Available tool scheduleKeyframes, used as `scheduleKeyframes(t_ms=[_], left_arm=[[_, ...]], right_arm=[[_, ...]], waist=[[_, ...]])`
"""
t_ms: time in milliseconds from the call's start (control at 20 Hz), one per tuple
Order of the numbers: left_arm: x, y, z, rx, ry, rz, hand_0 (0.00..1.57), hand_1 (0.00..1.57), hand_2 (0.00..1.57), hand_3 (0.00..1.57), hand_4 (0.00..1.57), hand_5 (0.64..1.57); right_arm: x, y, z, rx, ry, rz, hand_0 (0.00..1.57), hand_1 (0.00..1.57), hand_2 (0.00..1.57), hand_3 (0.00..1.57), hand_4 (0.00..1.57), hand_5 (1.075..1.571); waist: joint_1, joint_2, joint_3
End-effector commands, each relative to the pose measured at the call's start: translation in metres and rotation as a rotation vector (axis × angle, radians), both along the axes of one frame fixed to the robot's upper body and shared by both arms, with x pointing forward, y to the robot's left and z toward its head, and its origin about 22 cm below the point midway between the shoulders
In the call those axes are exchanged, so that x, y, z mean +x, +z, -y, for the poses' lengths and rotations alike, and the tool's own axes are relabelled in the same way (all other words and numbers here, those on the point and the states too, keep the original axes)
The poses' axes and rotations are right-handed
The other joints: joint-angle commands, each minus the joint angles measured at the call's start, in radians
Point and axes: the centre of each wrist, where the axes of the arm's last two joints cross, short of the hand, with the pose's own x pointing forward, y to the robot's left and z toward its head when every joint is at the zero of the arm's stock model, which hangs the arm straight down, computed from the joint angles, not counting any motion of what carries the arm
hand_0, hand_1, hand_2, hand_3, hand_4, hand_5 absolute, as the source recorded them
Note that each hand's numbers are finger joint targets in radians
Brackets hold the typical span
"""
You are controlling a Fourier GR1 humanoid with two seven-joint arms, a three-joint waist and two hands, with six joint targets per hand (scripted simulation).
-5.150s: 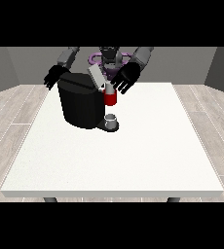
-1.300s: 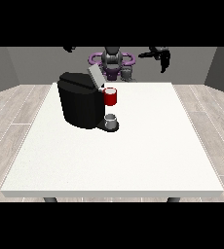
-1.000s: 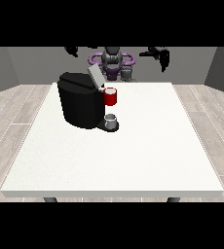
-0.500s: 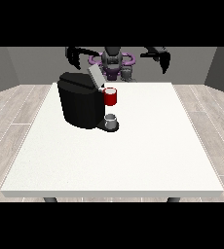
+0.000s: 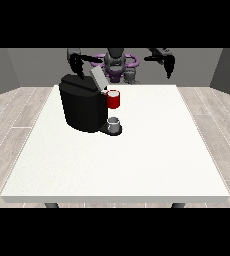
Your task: Insert the coffee pod into the coffee machine and close the lid
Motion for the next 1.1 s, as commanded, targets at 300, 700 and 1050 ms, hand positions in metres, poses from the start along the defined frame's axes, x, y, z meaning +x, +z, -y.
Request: scheduleKeyframes(t_ms=[300, 700, 1050], left_arm=[[-0.017, 0.007, -0.010, -0.004, -0.002, 0.048, 0.00, 0.00, 0.00, 0.00, 0.00, 1.571], [-0.011, 0.021, -0.020, 0.037, 0.014, 0.089, 0.00, 0.00, 0.00, 0.00, 0.00, 1.571], [-0.003, 0.033, -0.019, 0.023, 0.020, 0.075, 0.00, 0.00, 0.00, 0.00, 0.00, 1.571]], right_arm=[[0.028, 0.029, -0.019, -0.028, 0.015, 0.032, 0.00, 0.00, 0.00, 0.00, 0.00, 1.571], [0.024, 0.002, -0.028, -0.055, 0.061, 0.082, 0.00, 0.00, 0.00, 0.00, 0.00, 1.571], [0.037, 0.019, -0.043, -0.058, 0.073, 0.084, 0.00, 0.00, 0.00, 0.00, 0.00, 1.571]], waist=[[0.009, 0.049, -0.0003], [0.018, 0.117, -0.0002], [0.016, 0.101, -0.0001]])
